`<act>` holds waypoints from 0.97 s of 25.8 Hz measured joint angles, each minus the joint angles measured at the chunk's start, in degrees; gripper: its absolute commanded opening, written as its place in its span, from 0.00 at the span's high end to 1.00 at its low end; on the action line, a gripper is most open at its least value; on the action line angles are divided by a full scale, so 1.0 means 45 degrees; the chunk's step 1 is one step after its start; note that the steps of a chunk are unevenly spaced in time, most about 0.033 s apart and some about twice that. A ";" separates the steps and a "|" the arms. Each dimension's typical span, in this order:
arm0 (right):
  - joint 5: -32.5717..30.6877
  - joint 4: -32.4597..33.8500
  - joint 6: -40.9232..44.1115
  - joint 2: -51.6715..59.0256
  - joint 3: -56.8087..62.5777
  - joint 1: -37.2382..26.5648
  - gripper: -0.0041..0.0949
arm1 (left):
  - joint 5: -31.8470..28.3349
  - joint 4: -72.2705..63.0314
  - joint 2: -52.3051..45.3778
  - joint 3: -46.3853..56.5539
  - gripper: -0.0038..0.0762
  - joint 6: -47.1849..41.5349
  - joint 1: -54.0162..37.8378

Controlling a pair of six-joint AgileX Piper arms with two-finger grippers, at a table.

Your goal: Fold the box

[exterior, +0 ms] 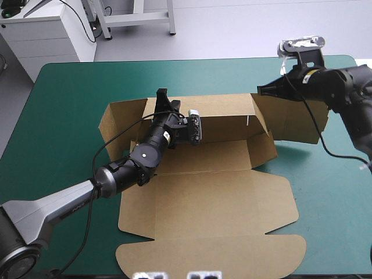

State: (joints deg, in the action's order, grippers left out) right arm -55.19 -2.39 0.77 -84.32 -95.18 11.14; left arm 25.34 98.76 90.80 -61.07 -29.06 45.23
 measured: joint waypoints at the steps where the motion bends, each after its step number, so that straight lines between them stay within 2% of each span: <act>1: -0.0207 0.0029 0.0037 -0.0389 -0.0466 0.0000 0.98 | 0.0000 0.0003 0.0000 0.0000 0.96 -0.0014 0.0000; 12: -0.3404 -0.0515 0.0682 -0.5379 -0.6074 -0.0886 0.98 | 0.0000 0.0014 0.0000 0.0000 0.96 -0.0014 0.0000; 17: -0.3591 -0.0795 0.0963 -0.6619 -0.6729 -0.1065 0.98 | 0.0000 0.0029 0.0000 0.0000 0.96 -0.0027 0.0000; 19: -0.3591 -0.1326 0.1035 -0.6971 -0.6741 -0.1073 0.98 | 0.0000 0.0029 0.0000 0.0000 0.96 -0.0027 0.0000; 25: -0.3584 -0.1876 0.1088 -0.6885 -0.6123 -0.1073 0.98 | 0.0000 0.0029 0.0000 0.0000 0.96 -0.0052 0.0000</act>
State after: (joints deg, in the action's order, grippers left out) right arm -71.32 -10.83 5.66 -115.31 -122.73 6.31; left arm 25.34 98.89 90.80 -61.07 -29.29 45.23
